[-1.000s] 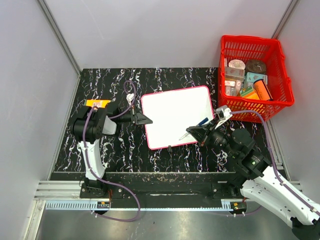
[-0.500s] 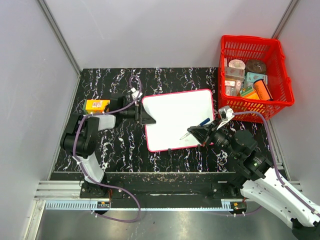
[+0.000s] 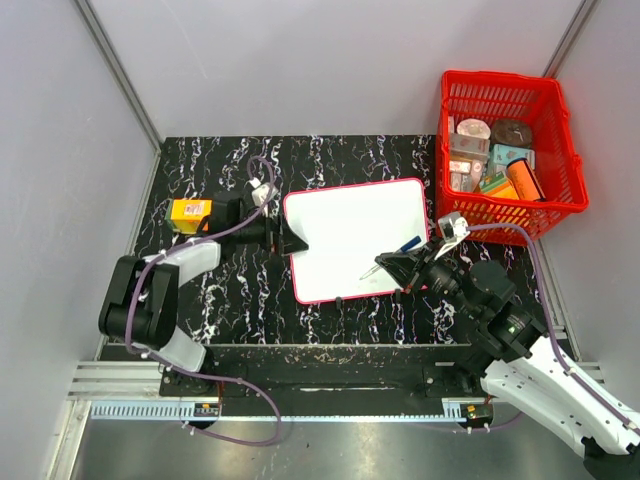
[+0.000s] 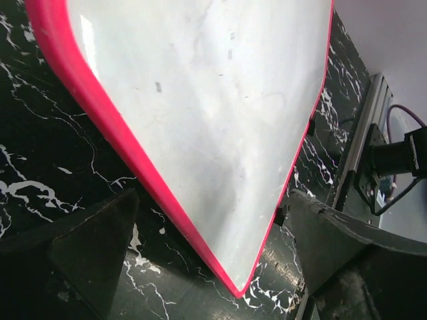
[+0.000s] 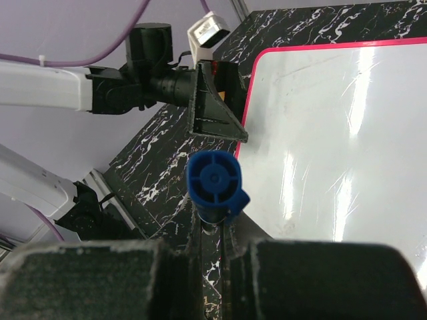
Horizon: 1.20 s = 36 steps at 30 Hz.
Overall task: Write a sentence on the whiteboard
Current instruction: Move the whiteboard stand to the center of the board, then hold the whiteboard on the whiteboard stand.
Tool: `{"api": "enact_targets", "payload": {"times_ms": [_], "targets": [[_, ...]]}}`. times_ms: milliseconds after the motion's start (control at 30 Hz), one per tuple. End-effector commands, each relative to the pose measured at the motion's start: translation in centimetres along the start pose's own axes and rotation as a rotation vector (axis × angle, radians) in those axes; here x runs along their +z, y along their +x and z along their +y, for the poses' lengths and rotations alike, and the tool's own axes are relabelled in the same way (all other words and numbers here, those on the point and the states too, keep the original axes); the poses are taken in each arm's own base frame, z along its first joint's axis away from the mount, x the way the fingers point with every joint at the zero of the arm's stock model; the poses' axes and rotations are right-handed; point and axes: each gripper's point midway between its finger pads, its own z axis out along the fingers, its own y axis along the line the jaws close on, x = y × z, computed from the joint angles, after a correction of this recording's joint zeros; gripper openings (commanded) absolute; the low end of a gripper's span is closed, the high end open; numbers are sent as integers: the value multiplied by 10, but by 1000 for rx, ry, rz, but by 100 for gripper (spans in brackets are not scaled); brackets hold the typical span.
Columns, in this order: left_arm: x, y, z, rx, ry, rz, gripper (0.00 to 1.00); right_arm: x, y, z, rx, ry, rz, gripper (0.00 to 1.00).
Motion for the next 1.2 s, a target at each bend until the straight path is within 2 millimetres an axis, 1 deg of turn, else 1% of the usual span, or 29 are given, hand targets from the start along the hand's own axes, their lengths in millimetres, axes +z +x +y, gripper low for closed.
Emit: {"api": "enact_targets", "payload": {"times_ms": [0, 33, 100, 133, 200, 233, 267, 300, 333, 400, 433, 533, 633, 733, 767, 800, 833, 900, 933, 1000, 1167], "targets": [[-16, -28, -13, 91, -74, -127, 99, 0, -8, 3, -8, -2, -23, 0], [-22, -30, -20, 93, -77, -140, 99, 0, -8, 3, -8, -2, -23, 0], [-28, -34, -21, 98, -117, -171, 99, 0, -8, 3, -6, -4, -23, 0], [-35, -34, -25, 98, -138, -186, 99, 0, -8, 3, -6, -4, -23, 0], [-44, -38, -22, 97, -210, -221, 99, 0, -9, 4, -5, -8, -24, 0], [-53, -40, -25, 90, -247, -239, 99, 0, -9, 5, -5, -10, -25, 0], [-61, -45, -19, 85, -314, -269, 99, 1, -9, 5, -6, -10, -22, 0], [-68, -48, -20, 88, -345, -290, 99, 1, -9, 6, -5, -16, -19, 0], [-79, -52, -29, 90, -362, -326, 99, 2, -9, 7, -5, -20, -14, 0], [-90, -58, -36, 98, -390, -368, 99, 3, -8, 6, -5, -10, -6, 0], [-97, -62, -47, 105, -386, -385, 99, 4, -8, 4, -3, -2, -4, 0], [-105, -65, -63, 100, -369, -369, 99, 7, -6, 1, -3, 12, 6, 0], [-108, -66, -75, 103, -347, -327, 99, 11, -6, 1, -5, 12, 10, 0], [-113, -69, -75, 99, -380, -310, 99, 14, -6, 1, -5, 13, 11, 0], [-116, -72, -71, 89, -415, -317, 99, 14, -7, 1, -8, 13, 9, 0], [-116, -73, -70, 79, -423, -312, 99, 15, -7, 1, -8, 15, 6, 0], [-117, -78, -71, 64, -430, -303, 99, 15, -8, 1, -11, 16, 8, 0], [-113, -82, -69, 45, -427, -282, 99, 16, -10, 1, -14, 17, 3, 0], [-114, -90, -72, 50, -426, -282, 99, 16, -9, 0, -17, 20, 5, 0], [-110, -97, -69, 31, -429, -258, 99, 16, -9, 0, -20, 21, 5, 0], [-102, -102, -62, -10, -431, -253, 99, 17, -9, -3, -20, 36, 0, 0]]}}
